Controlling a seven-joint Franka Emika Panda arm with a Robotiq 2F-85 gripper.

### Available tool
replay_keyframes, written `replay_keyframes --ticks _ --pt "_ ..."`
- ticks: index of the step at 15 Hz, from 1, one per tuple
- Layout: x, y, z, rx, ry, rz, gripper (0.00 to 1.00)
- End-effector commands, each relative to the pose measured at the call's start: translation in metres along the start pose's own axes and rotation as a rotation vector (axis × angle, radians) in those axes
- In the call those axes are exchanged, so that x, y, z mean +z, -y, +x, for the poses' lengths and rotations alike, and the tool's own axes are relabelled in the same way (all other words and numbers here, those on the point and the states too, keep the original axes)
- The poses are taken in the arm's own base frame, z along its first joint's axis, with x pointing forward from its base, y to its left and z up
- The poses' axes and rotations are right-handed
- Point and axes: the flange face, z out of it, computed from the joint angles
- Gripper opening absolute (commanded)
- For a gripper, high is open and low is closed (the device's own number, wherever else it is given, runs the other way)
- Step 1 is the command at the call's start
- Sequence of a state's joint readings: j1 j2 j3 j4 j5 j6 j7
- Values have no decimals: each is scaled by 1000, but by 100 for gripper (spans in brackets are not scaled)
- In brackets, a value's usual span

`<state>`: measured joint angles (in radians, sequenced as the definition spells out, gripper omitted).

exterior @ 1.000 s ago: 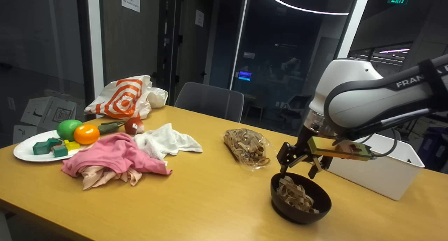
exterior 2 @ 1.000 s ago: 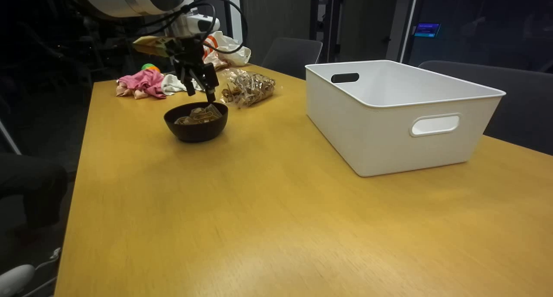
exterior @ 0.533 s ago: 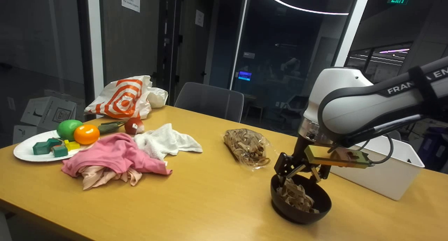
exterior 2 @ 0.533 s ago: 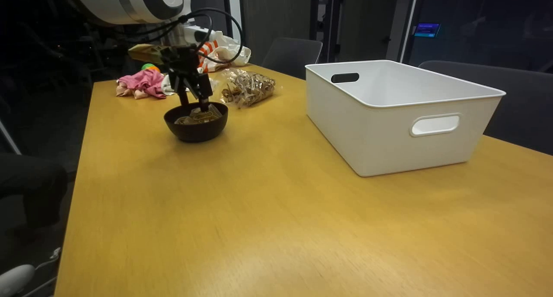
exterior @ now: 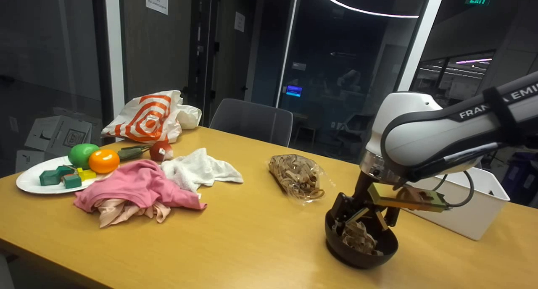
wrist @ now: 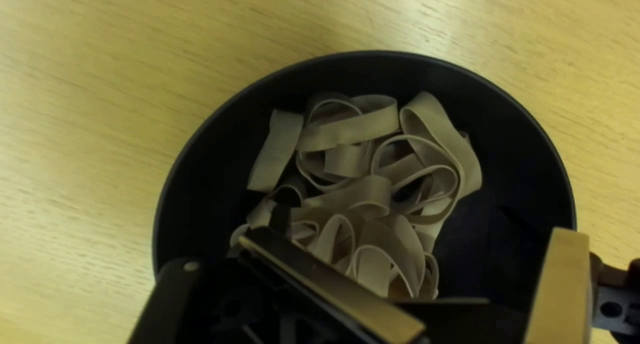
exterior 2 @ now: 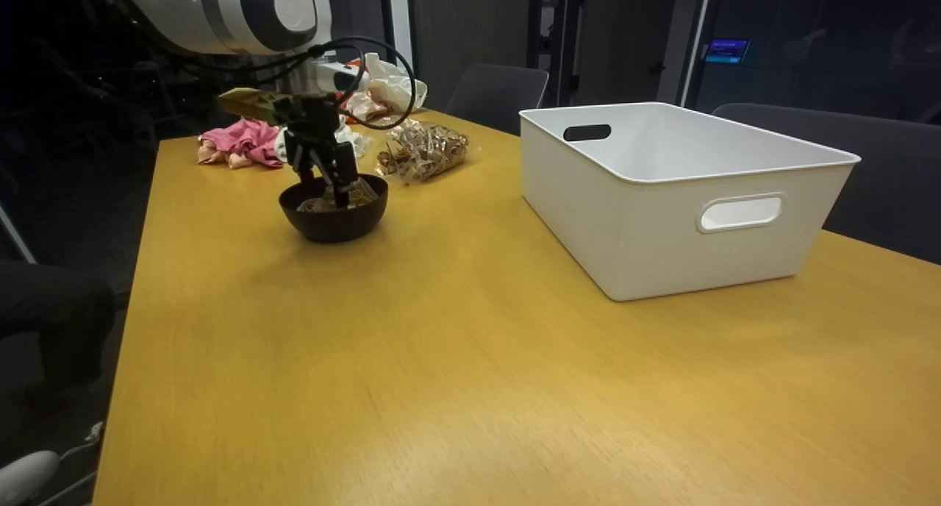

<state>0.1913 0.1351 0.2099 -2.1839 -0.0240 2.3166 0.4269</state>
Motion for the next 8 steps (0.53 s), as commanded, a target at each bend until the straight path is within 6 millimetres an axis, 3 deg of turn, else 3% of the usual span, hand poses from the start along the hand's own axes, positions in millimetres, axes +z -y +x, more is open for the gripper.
replay_keyframes --ticks 1,6,7,8 --pt "0 0 5 7 30 13 100" --pt "3 -2 13 25 24 -7 97" --pt "2 -3 14 27 23 -2 74" --pt "1 -4 14 30 17 -1 73"
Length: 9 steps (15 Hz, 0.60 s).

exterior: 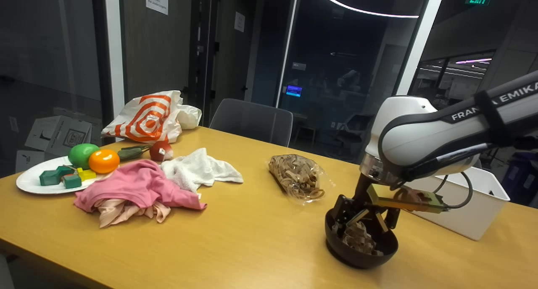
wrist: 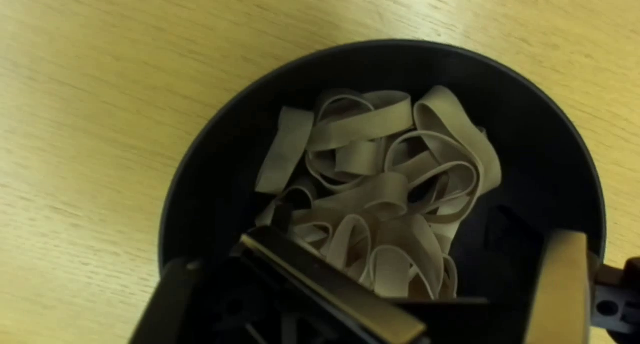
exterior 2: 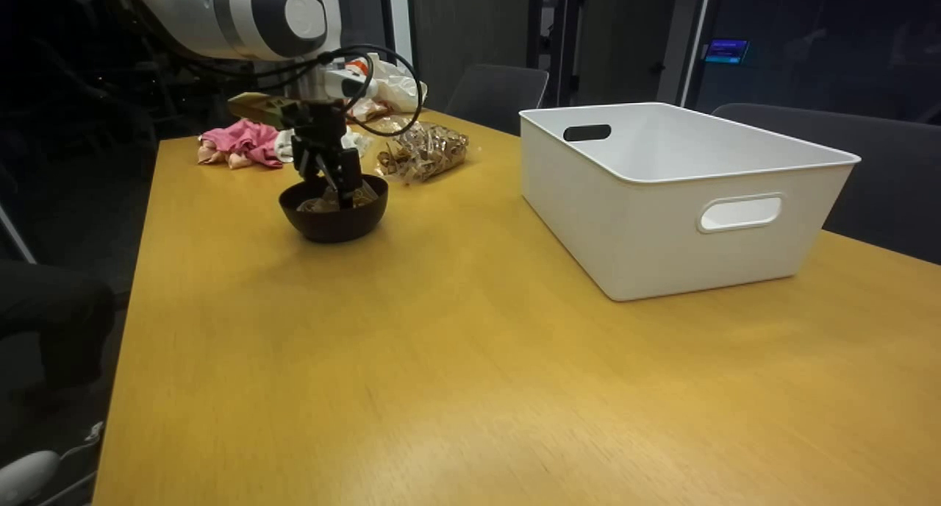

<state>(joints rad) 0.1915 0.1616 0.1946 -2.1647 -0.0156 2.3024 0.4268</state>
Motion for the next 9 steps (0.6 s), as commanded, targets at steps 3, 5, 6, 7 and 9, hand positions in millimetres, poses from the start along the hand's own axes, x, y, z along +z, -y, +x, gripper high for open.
replay_keyframes --ticks 3,5,6,7,9 --pt "-11 -1 8 29 -27 3 53" --pt "-14 -2 9 34 -38 3 37" --pt "-15 -3 9 41 -44 -1 30" --pt "-16 -3 9 43 -45 -2 23" --pt "-18 -4 8 52 -47 -1 10"
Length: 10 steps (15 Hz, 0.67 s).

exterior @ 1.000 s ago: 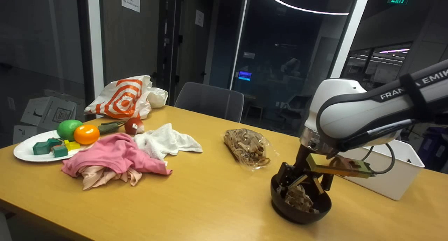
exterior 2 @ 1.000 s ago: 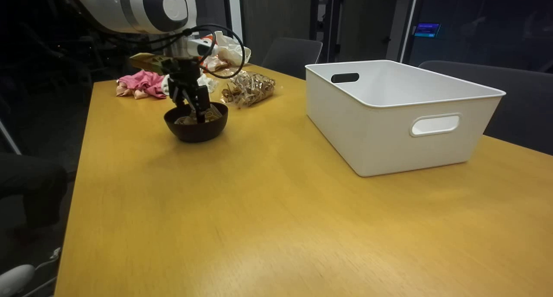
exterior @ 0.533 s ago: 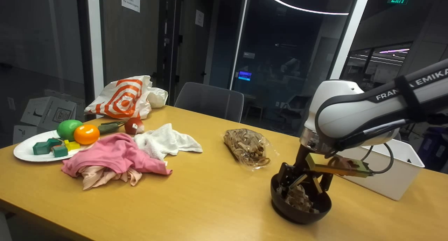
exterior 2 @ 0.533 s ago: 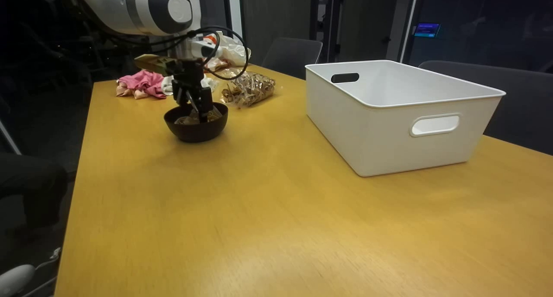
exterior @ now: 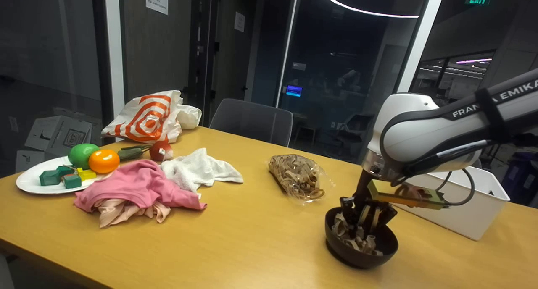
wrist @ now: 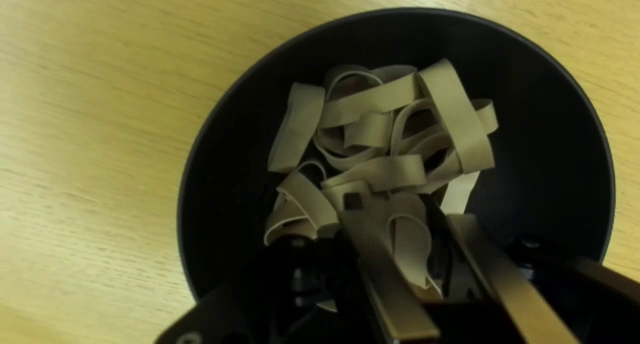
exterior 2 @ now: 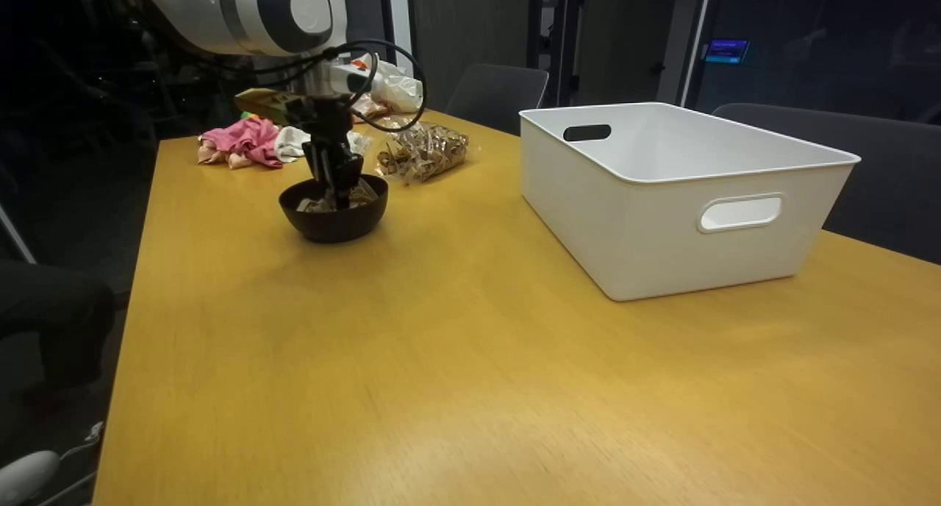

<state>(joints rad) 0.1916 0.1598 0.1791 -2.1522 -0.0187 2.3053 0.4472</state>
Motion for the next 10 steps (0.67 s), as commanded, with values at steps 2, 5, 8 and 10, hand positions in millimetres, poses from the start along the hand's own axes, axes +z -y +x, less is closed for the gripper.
replay_keyframes --ticks 2,5,8,10 --pt "-14 2 1 25 -29 -2 6" --pt "-26 1 0 31 -40 2 8" --pt "-44 0 -1 30 -62 1 9" --pt "-57 0 -2 23 -81 -2 9"
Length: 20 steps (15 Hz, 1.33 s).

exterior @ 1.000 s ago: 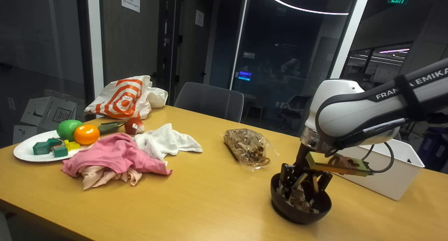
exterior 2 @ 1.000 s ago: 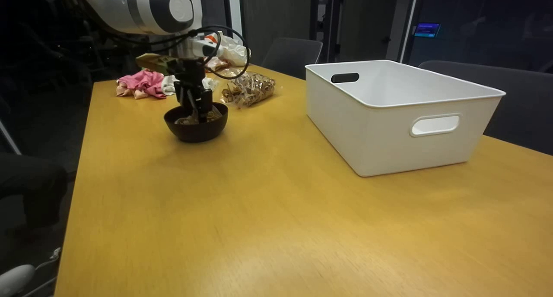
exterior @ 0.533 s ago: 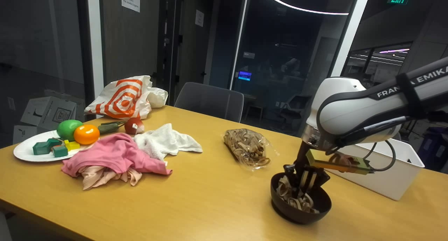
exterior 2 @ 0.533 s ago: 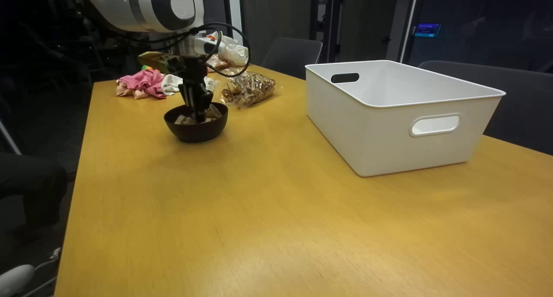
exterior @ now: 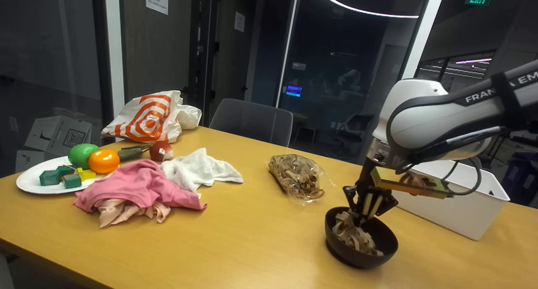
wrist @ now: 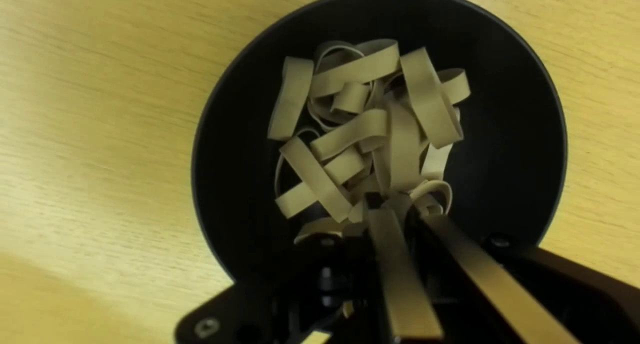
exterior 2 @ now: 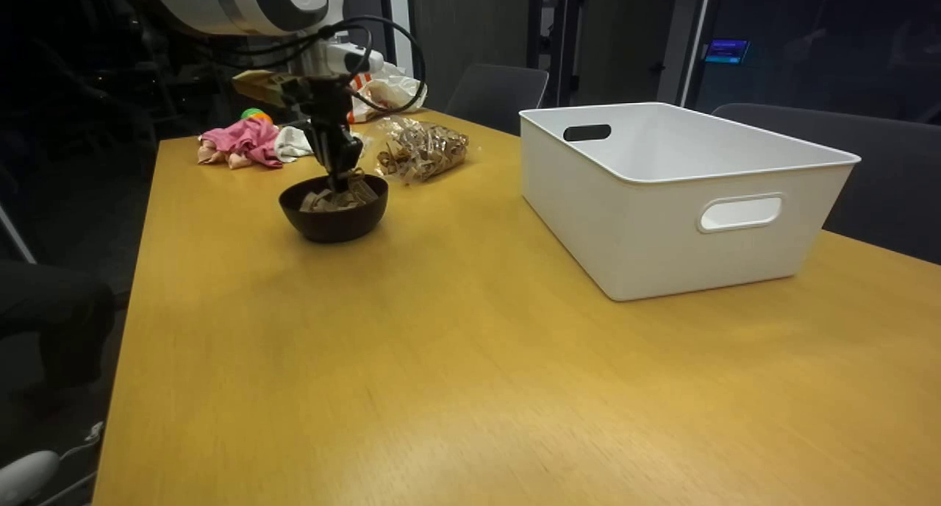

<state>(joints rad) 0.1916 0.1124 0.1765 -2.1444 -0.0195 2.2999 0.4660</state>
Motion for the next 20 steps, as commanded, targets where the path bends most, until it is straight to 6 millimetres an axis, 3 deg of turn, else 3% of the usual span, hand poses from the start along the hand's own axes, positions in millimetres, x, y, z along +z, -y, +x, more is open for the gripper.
replay_keyframes --ticks 1,5,15,20 --pt "-35 1 -3 -1 -45 -20 8" --pt "-58 12 -2 -45 -92 -16 8" --pt "-86 80 25 -249 -240 -76 8" --pt "-68 109 43 -274 -281 -50 8"
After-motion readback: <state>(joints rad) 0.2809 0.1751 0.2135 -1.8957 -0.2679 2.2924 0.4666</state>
